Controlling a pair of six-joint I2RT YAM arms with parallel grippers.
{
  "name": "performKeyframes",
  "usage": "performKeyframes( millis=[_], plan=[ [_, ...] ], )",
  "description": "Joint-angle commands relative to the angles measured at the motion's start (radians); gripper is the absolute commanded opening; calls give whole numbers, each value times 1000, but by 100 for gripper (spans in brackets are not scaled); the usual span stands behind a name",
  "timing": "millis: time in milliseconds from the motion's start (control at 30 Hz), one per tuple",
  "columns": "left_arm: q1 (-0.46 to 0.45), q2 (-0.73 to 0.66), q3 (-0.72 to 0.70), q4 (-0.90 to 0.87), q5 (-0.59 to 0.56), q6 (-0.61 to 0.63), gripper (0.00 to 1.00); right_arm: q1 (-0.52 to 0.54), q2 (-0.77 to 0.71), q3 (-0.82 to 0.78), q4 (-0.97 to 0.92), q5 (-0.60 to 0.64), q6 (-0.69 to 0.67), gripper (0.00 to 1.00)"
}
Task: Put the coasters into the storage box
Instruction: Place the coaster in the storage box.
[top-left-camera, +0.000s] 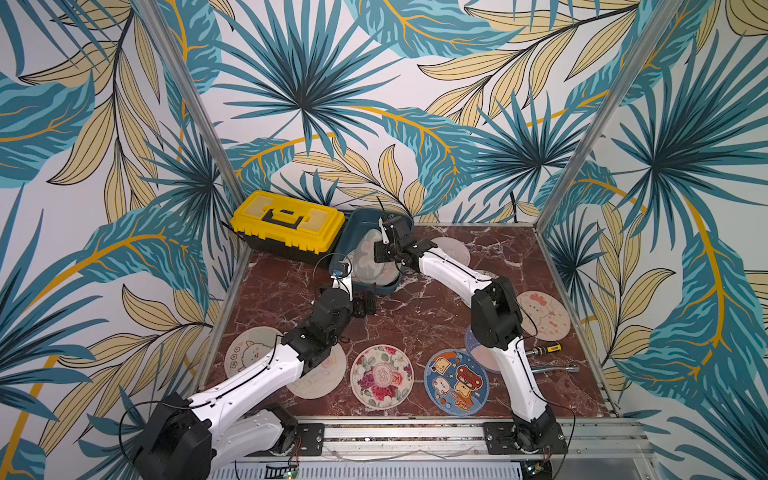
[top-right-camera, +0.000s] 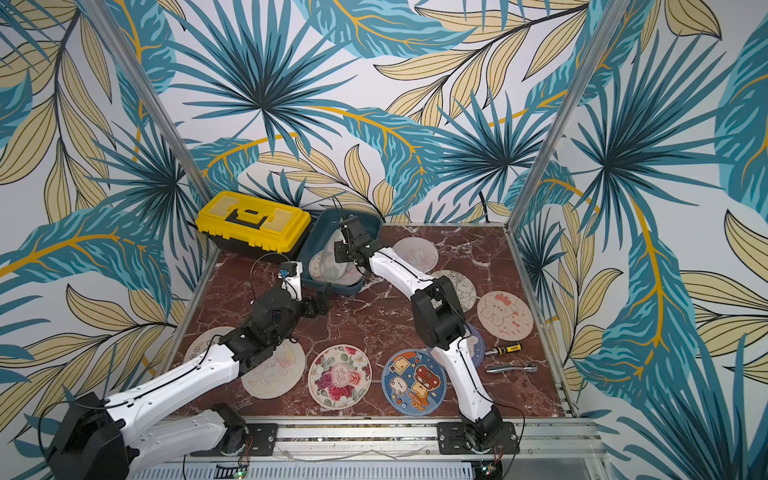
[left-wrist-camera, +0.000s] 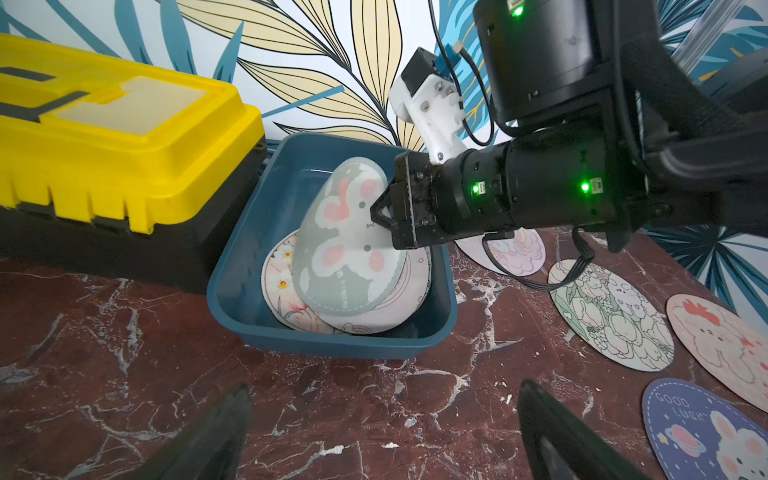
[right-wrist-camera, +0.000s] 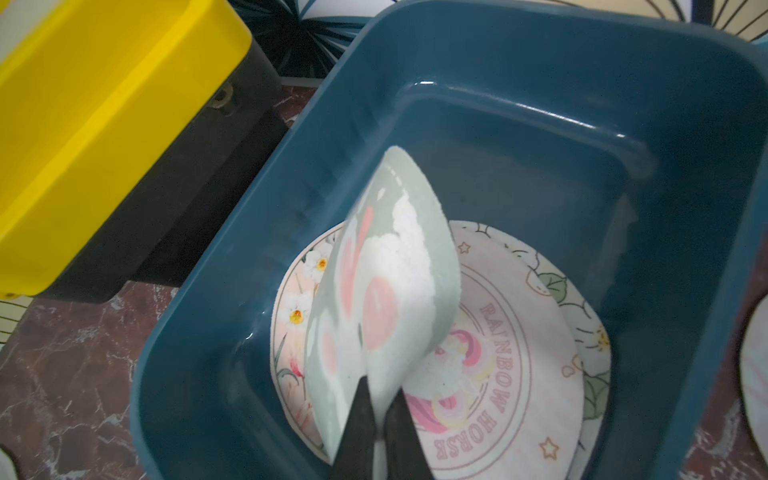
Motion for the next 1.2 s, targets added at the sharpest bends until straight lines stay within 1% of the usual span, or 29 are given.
performKeyframes(
  millis=[0, 100, 267, 400, 533, 700, 833, 967, 1167],
  plan=[
    [11, 25, -28, 16, -14, -11, 100, 2, 42, 21, -16, 49, -30, 0],
    [20, 37, -27, 14, -6, -33, 100, 1, 61, 37, -29, 46, -32, 1],
    [34, 42, -28, 14, 22, -60, 100, 2, 87, 51, -40, 44, -28, 8],
    [42, 49, -23, 7, 31, -66, 100, 2, 93, 51, -43, 44, -23, 22],
    [61, 82, 8, -49, 47, -92, 99, 0, 83, 51, -50, 44, -26, 36],
    [79, 115, 28, -91, 76, -129, 100, 0, 58, 50, -67, 49, -39, 47],
    [82, 120, 43, -137, 90, -136, 99, -2, 29, 35, -80, 51, -44, 53],
    [85, 115, 56, -180, 98, -134, 100, -2, -11, 6, -82, 48, -45, 56],
    [86, 113, 67, -228, 102, -142, 100, -5, -78, -35, -105, 65, -51, 57]
  ],
)
